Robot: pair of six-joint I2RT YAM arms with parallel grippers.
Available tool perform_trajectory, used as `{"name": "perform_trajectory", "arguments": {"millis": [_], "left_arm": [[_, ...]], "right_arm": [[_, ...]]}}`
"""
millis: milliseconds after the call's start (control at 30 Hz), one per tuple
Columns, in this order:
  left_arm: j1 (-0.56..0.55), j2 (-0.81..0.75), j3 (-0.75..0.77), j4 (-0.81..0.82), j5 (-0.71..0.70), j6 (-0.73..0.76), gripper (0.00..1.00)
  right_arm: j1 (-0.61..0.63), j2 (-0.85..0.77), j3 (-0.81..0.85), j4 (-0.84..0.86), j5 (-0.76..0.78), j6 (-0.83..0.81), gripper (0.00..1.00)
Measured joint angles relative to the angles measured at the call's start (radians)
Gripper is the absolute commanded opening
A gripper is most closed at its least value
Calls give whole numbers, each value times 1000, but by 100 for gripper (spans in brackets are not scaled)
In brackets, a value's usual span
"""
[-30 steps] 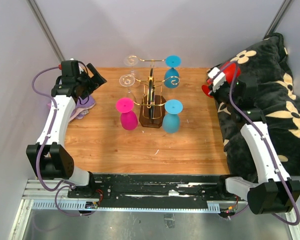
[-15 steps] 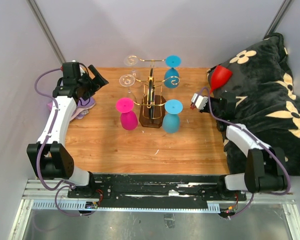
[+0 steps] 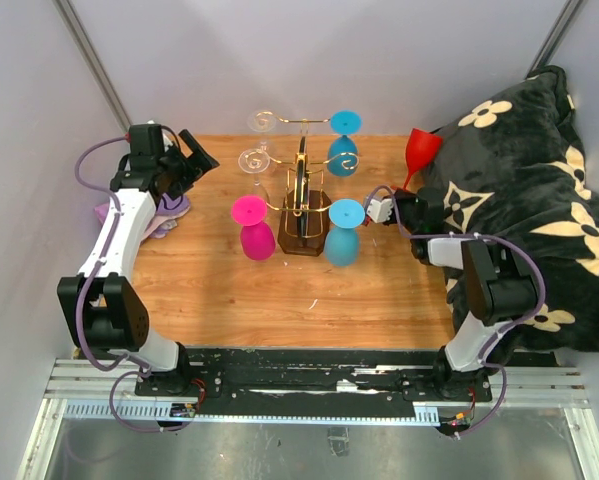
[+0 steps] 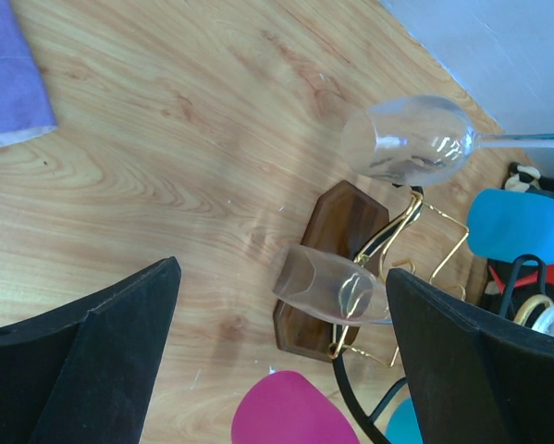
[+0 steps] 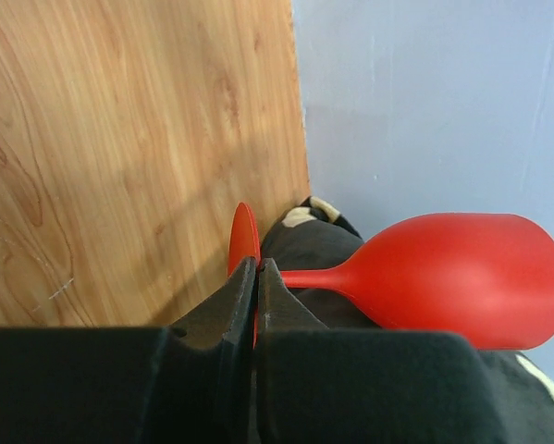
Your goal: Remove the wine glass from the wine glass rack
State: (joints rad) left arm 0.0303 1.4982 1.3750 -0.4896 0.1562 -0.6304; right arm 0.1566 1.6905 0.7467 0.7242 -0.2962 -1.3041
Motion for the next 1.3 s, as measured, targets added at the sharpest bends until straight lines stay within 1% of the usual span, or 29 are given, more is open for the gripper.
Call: {"name": "perform_trajectory", "arguments": {"millis": [267,467,667,933,967,1000,1067,1133,1167,1200,1267,1300], "left_arm": [[1,33,0,22,4,0,100],[2,71,6,25,8,-2,100],[8,72,6,26,13,-3,100],[31,72,7,26,18,-5,100],[32,72,7,26,18,-5,100],[33,72,7,25,18,-5,100],[34,72,7,25,18,-5,100],[34,72,7,25,18,-5,100],[34,72,7,24,18,-5,100],[34,72,7,24,17,-5,100],[34,72,7,24,17,-5,100],[34,72,7,24,17,-5,100]], "right_arm": [[10,190,45,127,60,-56,1],[27,334,143,199,89,-95,1],[41,479,244,261,122,-118,1],[48,582,309,345,184,-142,1],[48,588,309,353,190,-142,2],[48,594,309,360,195,-144,5],[48,606,309,372,201,-145,18],[53,617,309,378,206,-153,19],[53,618,309,377,208,-153,22],[55,618,309,378,211,-154,28],[55,618,309,381,212,-163,48],[58,618,309,393,214,-172,56]]}}
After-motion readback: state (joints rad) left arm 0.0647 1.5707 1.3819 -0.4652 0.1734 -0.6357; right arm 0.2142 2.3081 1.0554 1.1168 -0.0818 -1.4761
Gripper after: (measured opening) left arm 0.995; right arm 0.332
